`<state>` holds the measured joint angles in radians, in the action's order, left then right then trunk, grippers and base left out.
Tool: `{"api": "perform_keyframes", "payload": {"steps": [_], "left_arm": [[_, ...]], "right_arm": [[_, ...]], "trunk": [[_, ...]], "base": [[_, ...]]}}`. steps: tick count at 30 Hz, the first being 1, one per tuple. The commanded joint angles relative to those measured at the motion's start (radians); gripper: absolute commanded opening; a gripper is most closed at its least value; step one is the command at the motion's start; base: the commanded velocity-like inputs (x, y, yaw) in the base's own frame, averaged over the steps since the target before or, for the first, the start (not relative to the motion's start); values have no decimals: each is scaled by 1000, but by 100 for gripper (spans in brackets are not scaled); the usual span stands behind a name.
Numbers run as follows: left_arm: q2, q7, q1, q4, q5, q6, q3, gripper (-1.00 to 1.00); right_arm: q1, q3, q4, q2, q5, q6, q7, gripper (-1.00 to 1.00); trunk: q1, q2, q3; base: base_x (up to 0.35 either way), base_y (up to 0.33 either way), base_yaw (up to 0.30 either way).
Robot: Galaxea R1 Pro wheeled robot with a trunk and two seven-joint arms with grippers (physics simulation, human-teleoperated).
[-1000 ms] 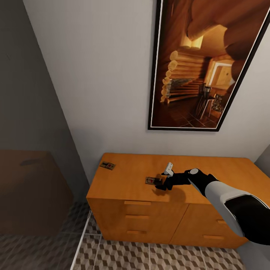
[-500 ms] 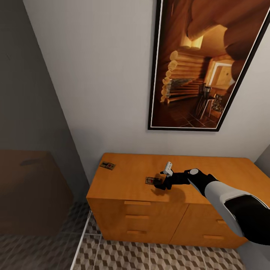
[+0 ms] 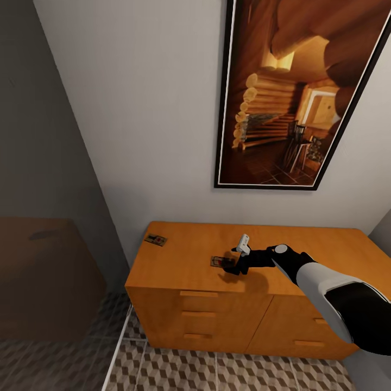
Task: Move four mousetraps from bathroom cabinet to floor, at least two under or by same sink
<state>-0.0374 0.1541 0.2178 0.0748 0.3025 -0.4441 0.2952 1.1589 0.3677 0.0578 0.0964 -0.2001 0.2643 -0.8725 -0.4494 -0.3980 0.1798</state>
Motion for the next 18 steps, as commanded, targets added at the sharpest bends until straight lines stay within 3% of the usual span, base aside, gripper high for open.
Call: {"api": "perform_keyframes", "payload": {"steps": [1,18], "left_arm": [[1,2,2,3,4,-5,8,100],[1,2,2,3,4,-6,8,100]], "right_arm": [[1,-3,0,0,-11,9,0,100],[1,-3,0,0,-10,12,0,100]], "trunk": [[-1,-2,2],[-1,-2,2]], "base": [[0,0,0],[0,0,0]]}}
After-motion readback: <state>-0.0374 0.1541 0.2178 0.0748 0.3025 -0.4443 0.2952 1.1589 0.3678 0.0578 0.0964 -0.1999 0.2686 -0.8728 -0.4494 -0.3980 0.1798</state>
